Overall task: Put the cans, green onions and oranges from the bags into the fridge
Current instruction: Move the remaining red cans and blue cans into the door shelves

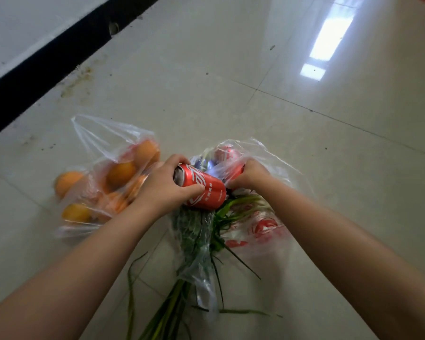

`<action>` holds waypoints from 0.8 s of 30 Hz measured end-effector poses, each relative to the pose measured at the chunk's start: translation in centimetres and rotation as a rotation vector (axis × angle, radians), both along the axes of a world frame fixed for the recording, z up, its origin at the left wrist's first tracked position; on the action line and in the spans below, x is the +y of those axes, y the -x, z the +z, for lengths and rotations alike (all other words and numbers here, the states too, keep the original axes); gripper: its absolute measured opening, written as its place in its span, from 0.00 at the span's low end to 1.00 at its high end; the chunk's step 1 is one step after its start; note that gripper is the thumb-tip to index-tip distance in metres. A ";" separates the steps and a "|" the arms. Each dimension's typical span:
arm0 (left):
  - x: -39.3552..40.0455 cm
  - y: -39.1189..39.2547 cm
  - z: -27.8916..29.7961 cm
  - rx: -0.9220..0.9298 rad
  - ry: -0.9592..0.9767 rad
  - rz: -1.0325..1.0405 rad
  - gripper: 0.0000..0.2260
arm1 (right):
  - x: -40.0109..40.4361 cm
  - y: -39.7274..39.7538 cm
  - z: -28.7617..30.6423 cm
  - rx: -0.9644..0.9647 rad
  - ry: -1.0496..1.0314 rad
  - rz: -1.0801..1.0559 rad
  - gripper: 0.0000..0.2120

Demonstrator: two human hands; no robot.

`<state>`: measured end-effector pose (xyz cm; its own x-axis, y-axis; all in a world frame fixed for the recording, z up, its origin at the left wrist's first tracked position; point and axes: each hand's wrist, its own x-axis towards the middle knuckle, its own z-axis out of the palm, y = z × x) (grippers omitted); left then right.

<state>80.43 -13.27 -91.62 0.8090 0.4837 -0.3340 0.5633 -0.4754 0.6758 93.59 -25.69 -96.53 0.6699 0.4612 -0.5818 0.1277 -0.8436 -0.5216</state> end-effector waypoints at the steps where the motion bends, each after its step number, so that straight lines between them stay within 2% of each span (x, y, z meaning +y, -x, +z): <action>1: -0.1 0.0 0.2 0.004 -0.021 -0.008 0.20 | -0.1 0.0 0.0 0.004 0.005 -0.029 0.14; 5: -0.5 -0.6 1.0 0.035 -0.137 -0.040 0.24 | -2.6 -0.4 1.9 0.082 0.092 -0.060 0.11; 8: -0.8 -0.7 1.3 0.066 -0.169 -0.064 0.24 | -6.0 0.1 3.7 0.268 0.050 -0.120 0.16; 12: -1.9 -0.8 1.8 0.085 -0.202 -0.106 0.26 | -10.9 1.9 3.6 0.606 -0.315 -0.253 0.34; 15: -2.9 -1.0 2.4 0.087 -0.199 -0.140 0.27 | -12.6 2.7 3.3 0.736 -0.614 -0.247 0.36; 19: -4.9 -2.2 5.3 0.073 -0.242 -0.183 0.26 | -13.0 3.0 5.5 0.571 -0.756 -0.158 0.31; 24: -7.7 -3.5 14.7 0.057 -0.304 -0.213 0.28 | -14.5 3.0 14.2 0.391 -0.901 -0.389 0.27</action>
